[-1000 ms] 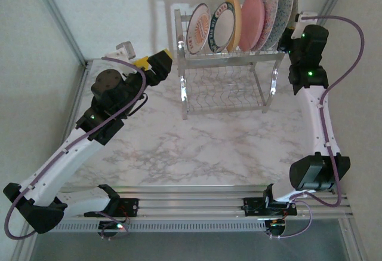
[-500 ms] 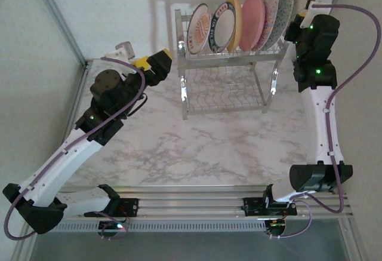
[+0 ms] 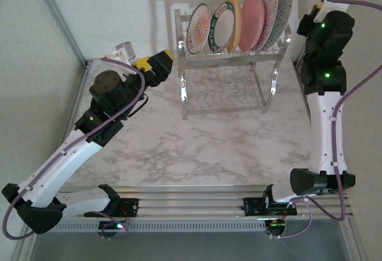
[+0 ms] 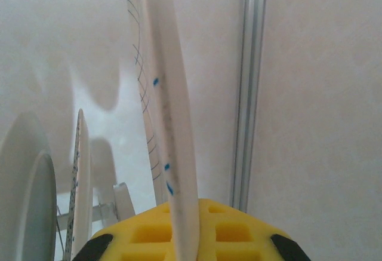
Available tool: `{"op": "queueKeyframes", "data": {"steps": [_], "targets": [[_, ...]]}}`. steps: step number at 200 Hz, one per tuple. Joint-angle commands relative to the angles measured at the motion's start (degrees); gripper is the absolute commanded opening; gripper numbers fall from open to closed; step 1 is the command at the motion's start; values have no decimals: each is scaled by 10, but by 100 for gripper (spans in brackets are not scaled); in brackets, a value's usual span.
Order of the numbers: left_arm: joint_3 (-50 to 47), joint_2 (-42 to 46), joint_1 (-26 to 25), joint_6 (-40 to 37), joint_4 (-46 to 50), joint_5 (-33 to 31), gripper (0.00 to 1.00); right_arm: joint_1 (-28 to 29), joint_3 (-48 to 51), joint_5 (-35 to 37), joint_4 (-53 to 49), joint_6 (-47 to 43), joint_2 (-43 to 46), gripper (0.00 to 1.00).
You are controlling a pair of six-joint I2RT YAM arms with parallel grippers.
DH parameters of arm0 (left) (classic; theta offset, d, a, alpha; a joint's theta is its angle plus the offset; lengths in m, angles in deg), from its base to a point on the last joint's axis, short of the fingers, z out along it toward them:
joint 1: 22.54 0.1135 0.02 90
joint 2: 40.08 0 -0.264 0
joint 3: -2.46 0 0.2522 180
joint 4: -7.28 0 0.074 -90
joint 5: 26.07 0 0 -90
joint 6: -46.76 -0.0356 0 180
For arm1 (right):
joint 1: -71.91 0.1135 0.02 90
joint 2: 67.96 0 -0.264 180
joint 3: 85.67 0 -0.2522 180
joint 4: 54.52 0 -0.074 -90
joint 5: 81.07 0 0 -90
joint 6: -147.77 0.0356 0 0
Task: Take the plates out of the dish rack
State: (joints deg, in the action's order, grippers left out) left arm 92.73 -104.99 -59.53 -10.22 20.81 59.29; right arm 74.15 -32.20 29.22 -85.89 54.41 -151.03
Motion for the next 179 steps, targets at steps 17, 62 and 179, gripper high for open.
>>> {"op": "queueKeyframes", "data": {"steps": [17,62,179], "targets": [[38,-15,-8,9,-14,14,100,0,-26,25,55,7,56,0],[84,-55,-12,23,-8,58,98,0,29,-20,88,57,134,0],[323,-248,-18,100,-17,232,93,-1,50,-409,85,454,152,0]]}}
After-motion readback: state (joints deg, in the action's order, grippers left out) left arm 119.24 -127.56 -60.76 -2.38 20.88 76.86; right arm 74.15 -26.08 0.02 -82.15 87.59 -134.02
